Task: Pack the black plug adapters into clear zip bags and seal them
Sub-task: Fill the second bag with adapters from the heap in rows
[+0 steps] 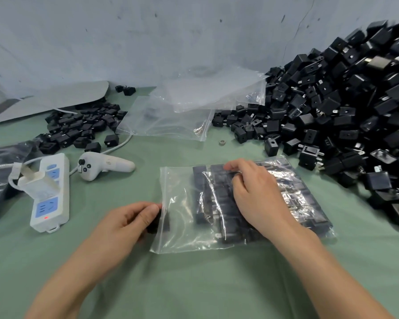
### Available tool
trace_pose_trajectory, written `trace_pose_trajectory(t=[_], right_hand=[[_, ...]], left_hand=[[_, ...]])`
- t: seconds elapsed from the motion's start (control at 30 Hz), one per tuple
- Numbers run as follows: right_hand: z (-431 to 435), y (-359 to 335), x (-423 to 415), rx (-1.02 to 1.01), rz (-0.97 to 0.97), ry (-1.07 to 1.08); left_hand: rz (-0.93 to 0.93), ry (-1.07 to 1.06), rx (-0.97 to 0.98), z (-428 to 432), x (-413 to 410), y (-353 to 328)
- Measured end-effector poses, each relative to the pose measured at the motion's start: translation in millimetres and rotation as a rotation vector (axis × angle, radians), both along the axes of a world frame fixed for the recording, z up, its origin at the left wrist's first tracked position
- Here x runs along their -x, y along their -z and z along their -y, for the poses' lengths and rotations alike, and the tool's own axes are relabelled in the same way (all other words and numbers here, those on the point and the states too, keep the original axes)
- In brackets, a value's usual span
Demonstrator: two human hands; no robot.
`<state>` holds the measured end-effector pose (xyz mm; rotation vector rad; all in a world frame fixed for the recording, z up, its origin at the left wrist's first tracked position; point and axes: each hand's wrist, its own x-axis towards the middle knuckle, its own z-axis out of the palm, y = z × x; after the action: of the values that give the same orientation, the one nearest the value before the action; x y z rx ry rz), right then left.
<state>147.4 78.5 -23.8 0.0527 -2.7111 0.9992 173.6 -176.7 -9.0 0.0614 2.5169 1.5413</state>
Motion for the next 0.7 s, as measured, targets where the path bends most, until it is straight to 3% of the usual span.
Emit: trace_pose_trajectory(t=[0.1, 0.2, 0.43, 0.7], right_hand=[[0, 0, 0, -0.011, 0.007, -0.001], [-1, 0, 0, -0.004, 0.014, -0.006], [-1, 2, 0, -0.025, 0.009, -0.004], [-2, 3, 0, -0.037, 0.009, -0.006]], left_hand=[[0.063, 0.051, 0.008, -12, -3, 1], [0.017, -0.036, -0.010, -12, -3, 0], [-0.016, -0.024, 0.208, -24, -8, 5], [-0.017, -0.059, 0.150, -33, -8, 11]])
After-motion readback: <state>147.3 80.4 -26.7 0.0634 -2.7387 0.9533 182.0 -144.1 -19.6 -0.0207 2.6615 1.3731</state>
